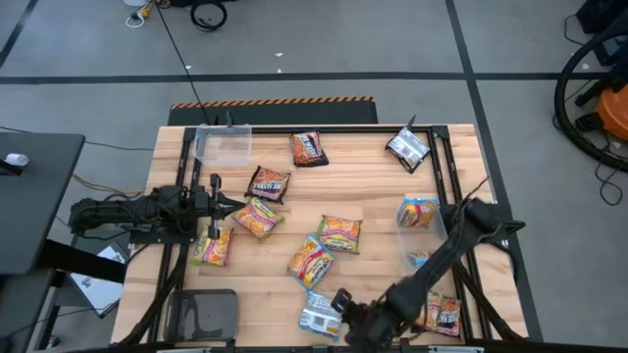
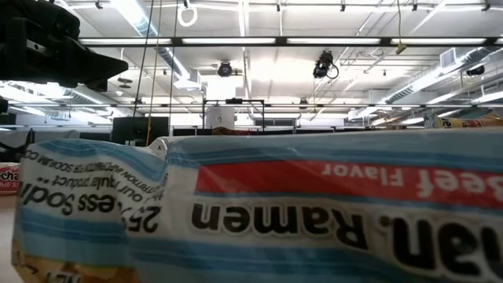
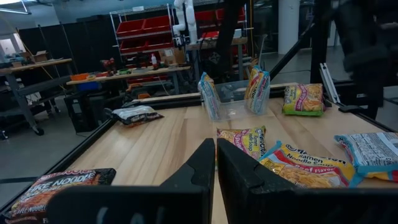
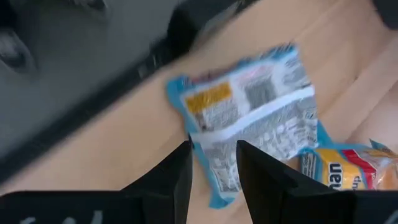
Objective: Sort Maruchan noodles
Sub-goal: Put the blue noodle pack into the bottom transparent bin
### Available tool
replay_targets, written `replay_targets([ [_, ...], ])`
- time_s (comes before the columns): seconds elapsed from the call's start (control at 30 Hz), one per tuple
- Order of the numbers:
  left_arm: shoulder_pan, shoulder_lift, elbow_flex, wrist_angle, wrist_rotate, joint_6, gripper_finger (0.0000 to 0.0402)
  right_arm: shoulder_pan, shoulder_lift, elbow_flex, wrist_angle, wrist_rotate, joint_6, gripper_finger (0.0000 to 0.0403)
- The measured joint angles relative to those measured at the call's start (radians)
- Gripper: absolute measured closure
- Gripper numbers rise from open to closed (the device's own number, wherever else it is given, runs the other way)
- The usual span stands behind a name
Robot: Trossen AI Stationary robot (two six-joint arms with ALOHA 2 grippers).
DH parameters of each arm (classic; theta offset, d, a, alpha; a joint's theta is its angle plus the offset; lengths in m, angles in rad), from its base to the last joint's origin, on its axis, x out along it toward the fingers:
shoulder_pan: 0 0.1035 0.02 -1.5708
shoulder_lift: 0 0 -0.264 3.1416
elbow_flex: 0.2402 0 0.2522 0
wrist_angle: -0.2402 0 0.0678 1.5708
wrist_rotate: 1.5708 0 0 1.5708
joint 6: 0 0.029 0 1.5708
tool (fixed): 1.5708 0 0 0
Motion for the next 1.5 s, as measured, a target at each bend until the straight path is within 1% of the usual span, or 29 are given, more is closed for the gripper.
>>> replay_targets([
  [0.07,0.000,0.000,0.000,0.000,0.000,0.000,0.0377,0.011,0.035,0.000,-0.010,0.057,-0.045,0.0272],
  [0.13,0.000,0.000,0.000,0.000,0.000,0.000,0.0377,0.024,0.068,0.001,-0.028,0.155,-0.083,0.0272],
  [0.17,0.000,0.000,0.000,0.000,0.000,0.000,0.0377,0.028,0.083,0.001,-0.033,0.184,-0.085,0.0272],
  [0.27,0.000,0.000,0.000,0.000,0.000,0.000,0.0377,0.042,0.112,0.001,-0.034,0.189,-0.085,0.0272],
  [0.4,0.000,0.000,0.000,-0.001,0.000,0.000,0.0377,0.055,0.116,0.001,-0.010,0.197,-0.079,0.0271],
  [0.5,0.000,0.000,0.000,-0.001,0.000,0.000,0.0377,0.055,0.116,0.001,0.009,0.213,-0.077,0.0262],
  [0.57,0.000,0.000,0.000,-0.001,0.000,0.000,0.0377,0.054,0.116,-0.005,0.042,0.202,-0.070,0.0248],
  [0.63,0.000,0.000,0.000,-0.001,0.000,0.000,0.0377,0.053,0.115,-0.030,0.105,0.161,-0.071,0.0229],
  [0.7,0.000,0.000,0.000,-0.001,0.000,0.000,0.0377,0.054,0.115,-0.053,0.137,0.157,-0.078,0.0206],
  [0.77,0.000,0.000,0.000,-0.001,0.000,0.000,0.0377,0.057,0.115,-0.072,0.168,0.188,-0.124,0.0184],
  [0.83,0.000,0.000,0.000,-0.002,0.000,0.000,0.0377,0.063,0.115,-0.090,0.172,0.260,-0.179,0.0168],
  [0.87,0.000,0.000,0.000,-0.002,0.000,0.000,0.0377,0.063,0.115,-0.100,0.182,0.281,-0.192,0.0164],
  [0.93,0.000,0.000,0.000,-0.002,0.000,0.000,0.0377,0.063,0.115,-0.126,0.240,0.290,-0.199,0.0161],
  [1.03,0.000,0.000,0.000,-0.002,0.000,0.000,0.0377,0.063,0.115,-0.172,0.333,0.296,-0.254,0.0165],
  [1.17,0.000,0.000,0.000,-0.002,0.000,0.000,0.0377,0.064,0.115,-0.219,0.459,0.343,-0.340,0.0178],
  [1.27,0.000,0.000,0.000,-0.002,0.000,0.000,0.0377,0.064,0.115,-0.248,0.542,0.347,-0.360,0.0192],
  [1.4,0.000,0.000,0.000,-0.002,0.000,0.000,0.0377,0.062,0.115,-0.274,0.606,0.349,-0.359,0.0223],
  [1.5,0.000,0.000,0.000,-0.002,0.000,0.000,0.0377,0.060,0.115,-0.277,0.625,0.353,-0.348,0.0262],
])
